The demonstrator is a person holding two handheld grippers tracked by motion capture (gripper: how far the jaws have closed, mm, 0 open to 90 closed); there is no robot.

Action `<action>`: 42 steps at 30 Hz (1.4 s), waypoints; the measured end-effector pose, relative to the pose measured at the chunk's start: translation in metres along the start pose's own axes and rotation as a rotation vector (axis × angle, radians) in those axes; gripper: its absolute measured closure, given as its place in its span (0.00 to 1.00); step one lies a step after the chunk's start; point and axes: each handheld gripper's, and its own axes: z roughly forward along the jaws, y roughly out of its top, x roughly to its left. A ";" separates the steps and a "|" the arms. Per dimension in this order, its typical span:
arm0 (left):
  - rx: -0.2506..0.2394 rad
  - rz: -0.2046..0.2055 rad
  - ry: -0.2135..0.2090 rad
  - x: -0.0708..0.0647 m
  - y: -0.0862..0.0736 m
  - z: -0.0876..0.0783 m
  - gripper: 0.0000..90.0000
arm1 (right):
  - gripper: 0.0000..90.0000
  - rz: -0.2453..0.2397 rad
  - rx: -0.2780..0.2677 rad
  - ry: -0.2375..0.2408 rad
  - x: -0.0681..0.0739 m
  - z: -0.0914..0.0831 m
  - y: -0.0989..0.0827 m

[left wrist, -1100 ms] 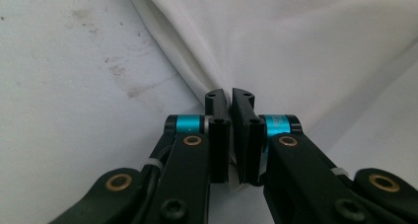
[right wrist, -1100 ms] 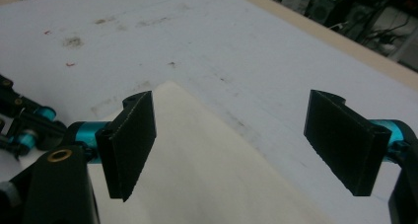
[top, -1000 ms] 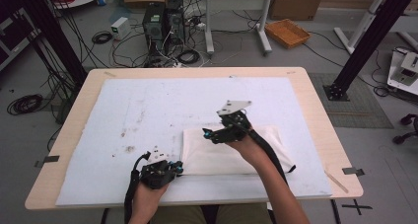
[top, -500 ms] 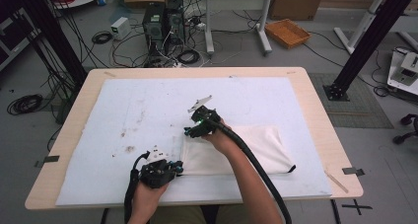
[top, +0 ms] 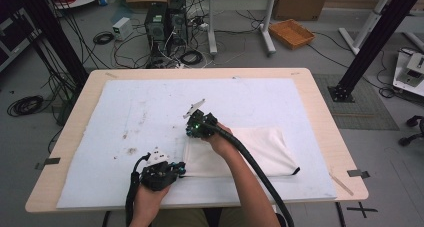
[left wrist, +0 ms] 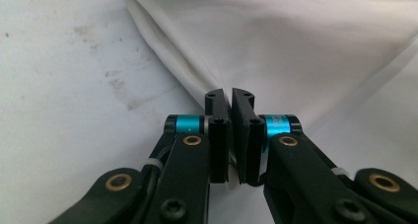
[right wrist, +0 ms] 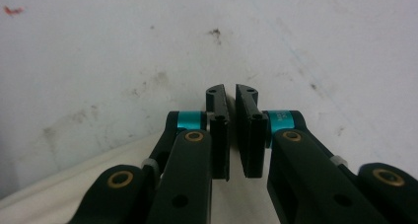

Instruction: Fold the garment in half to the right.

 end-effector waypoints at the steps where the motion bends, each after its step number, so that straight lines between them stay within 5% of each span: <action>1: -0.015 0.002 -0.014 -0.001 0.001 -0.001 0.95 | 0.95 0.001 -0.014 0.001 0.000 -0.004 0.000; 5: -0.077 0.001 -0.077 -0.007 0.006 -0.005 0.95 | 0.95 0.003 -0.090 0.009 -0.004 -0.023 -0.005; 13: -0.118 0.092 -0.133 -0.025 0.026 0.004 0.95 | 0.95 0.069 -0.231 0.005 -0.022 -0.064 -0.031; 20: -0.148 0.069 -0.183 -0.031 0.047 0.015 0.95 | 0.95 0.135 -0.276 -0.024 -0.041 -0.083 -0.055; 30: -0.081 0.083 -0.269 -0.068 0.091 0.059 0.95 | 0.95 0.227 -0.318 -0.071 -0.072 -0.103 -0.085; 37: -0.046 0.084 -0.303 -0.090 0.106 0.084 0.95 | 0.95 0.238 -0.327 -0.095 -0.080 -0.115 -0.099; 42: -0.015 0.080 -0.331 -0.107 0.115 0.106 0.95 | 0.95 0.273 -0.324 -0.133 -0.093 -0.130 -0.124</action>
